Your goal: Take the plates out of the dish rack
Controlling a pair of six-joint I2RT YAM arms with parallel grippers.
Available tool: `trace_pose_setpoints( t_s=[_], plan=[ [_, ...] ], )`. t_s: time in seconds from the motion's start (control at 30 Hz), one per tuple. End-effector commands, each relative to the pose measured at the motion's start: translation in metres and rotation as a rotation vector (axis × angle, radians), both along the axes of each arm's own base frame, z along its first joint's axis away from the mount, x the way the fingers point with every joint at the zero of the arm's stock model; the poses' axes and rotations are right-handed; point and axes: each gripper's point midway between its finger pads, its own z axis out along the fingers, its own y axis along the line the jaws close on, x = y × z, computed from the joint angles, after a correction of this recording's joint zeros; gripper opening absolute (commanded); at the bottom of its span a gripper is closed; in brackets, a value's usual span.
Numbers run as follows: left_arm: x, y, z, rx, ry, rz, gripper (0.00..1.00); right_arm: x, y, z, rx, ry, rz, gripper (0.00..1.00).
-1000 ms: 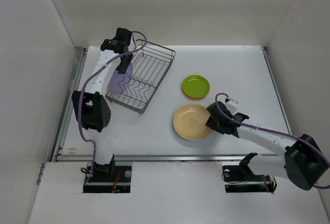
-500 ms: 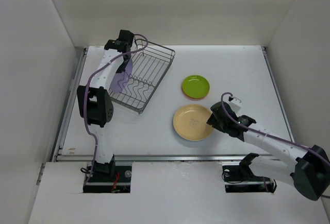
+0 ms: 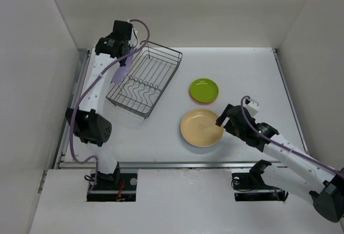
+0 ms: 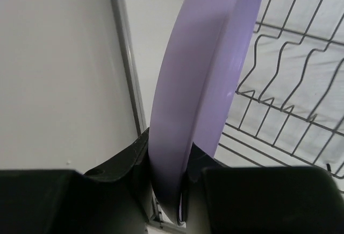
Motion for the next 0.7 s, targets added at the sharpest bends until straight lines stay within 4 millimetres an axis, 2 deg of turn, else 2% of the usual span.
trace_pose_setpoints(
  t_s=[0.0, 0.1, 0.2, 0.3, 0.33, 0.4, 0.43, 0.47, 0.5, 0.53, 0.57, 0.67],
  plan=[
    [-0.023, -0.005, 0.081, -0.051, -0.214, -0.006, 0.0, 0.005, -0.001, 0.034, 0.001, -0.058, -0.001, 0.91],
    [-0.032, -0.008, 0.088, -0.07, -0.218, -0.018, 0.0, 0.001, -0.002, 0.046, 0.006, -0.062, 0.011, 0.94],
    [-0.041, -0.017, 0.104, -0.146, -0.248, -0.041, 0.0, 0.0, 0.001, 0.074, 0.031, -0.128, 0.066, 0.96],
    [-0.056, -0.039, 0.111, -0.255, -0.257, -0.13, 0.0, -0.003, 0.01, 0.108, 0.079, -0.25, 0.173, 0.97],
    [-0.067, -0.06, 0.12, -0.346, -0.266, -0.219, 0.0, -0.007, 0.018, 0.117, 0.106, -0.278, 0.236, 0.97],
    [-0.082, -0.086, 0.119, -0.437, -0.234, -0.316, 0.0, -0.012, 0.027, 0.142, 0.133, -0.39, 0.342, 0.99],
    [-0.094, -0.11, 0.12, -0.521, -0.197, -0.415, 0.0, -0.016, 0.033, 0.153, 0.155, -0.43, 0.388, 0.99],
    [-0.108, -0.126, 0.113, -0.563, -0.133, -0.474, 0.0, -0.022, 0.044, 0.158, 0.192, -0.449, 0.459, 0.99],
    [-0.117, -0.138, 0.112, -0.578, -0.092, -0.548, 0.0, -0.023, 0.051, 0.174, 0.235, -0.506, 0.485, 1.0],
    [-0.127, -0.151, 0.106, -0.597, -0.034, -0.609, 0.0, -0.025, 0.056, 0.181, 0.241, -0.537, 0.526, 1.0],
    [-0.146, -0.171, 0.093, -0.645, 0.085, -0.692, 0.0, -0.032, 0.066, 0.189, 0.276, -0.558, 0.594, 1.0],
    [-0.17, -0.198, 0.079, -0.716, 0.238, -0.836, 0.0, -0.024, 0.08, 0.201, 0.295, -0.597, 0.636, 1.0]
  ],
)
